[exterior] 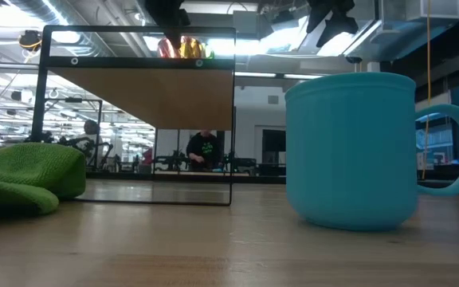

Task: Stack small to large cups/mugs on shelf
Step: Put the red cup on the shelf, then put the orange cup on the shelf

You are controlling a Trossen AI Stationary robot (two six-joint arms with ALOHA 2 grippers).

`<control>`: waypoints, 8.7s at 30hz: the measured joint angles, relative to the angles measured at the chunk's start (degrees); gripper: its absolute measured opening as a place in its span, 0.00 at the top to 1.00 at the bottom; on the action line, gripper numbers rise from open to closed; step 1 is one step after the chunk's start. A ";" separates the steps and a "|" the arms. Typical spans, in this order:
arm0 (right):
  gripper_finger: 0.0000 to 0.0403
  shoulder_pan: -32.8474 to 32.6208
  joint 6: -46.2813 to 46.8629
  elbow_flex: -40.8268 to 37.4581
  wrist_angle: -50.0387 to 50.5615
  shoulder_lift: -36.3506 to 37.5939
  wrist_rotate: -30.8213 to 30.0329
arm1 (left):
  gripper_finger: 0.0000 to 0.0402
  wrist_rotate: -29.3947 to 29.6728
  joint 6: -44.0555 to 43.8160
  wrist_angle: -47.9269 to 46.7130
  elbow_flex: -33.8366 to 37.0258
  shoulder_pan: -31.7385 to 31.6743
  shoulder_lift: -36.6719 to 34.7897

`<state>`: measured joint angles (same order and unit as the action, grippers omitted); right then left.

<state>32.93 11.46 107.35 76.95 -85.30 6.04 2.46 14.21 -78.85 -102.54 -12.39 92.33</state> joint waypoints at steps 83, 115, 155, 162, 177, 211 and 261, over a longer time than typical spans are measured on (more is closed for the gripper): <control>0.34 -3.42 -0.82 0.00 0.85 -0.02 -0.39 | 1.00 4.43 -19.98 27.69 39.50 -5.55 -27.15; 0.34 -3.42 0.02 0.00 0.92 -0.02 -1.97 | 1.00 -0.30 -18.55 33.82 39.70 -7.42 -26.61; 0.34 -13.32 24.08 0.22 -13.50 0.57 19.22 | 1.00 -0.44 -24.89 31.93 39.65 -1.94 -41.51; 0.34 -20.25 26.02 0.22 -26.11 0.23 29.76 | 1.00 -0.42 -21.32 31.93 39.65 -1.94 -41.48; 0.34 -28.96 15.38 9.47 -56.30 0.88 16.26 | 1.00 -0.41 -19.62 33.02 39.65 -1.94 -41.48; 0.97 -45.92 52.15 -21.88 13.38 25.94 -5.46 | 1.00 3.02 -20.05 37.11 39.60 -1.96 -41.31; 0.61 -74.02 100.51 -46.84 -0.28 10.45 -8.34 | 1.00 2.99 -20.08 37.09 39.60 -1.96 -41.31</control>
<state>-41.09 111.97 60.51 76.66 -74.84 -2.30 5.45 -5.87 -41.76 -62.94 -14.35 51.03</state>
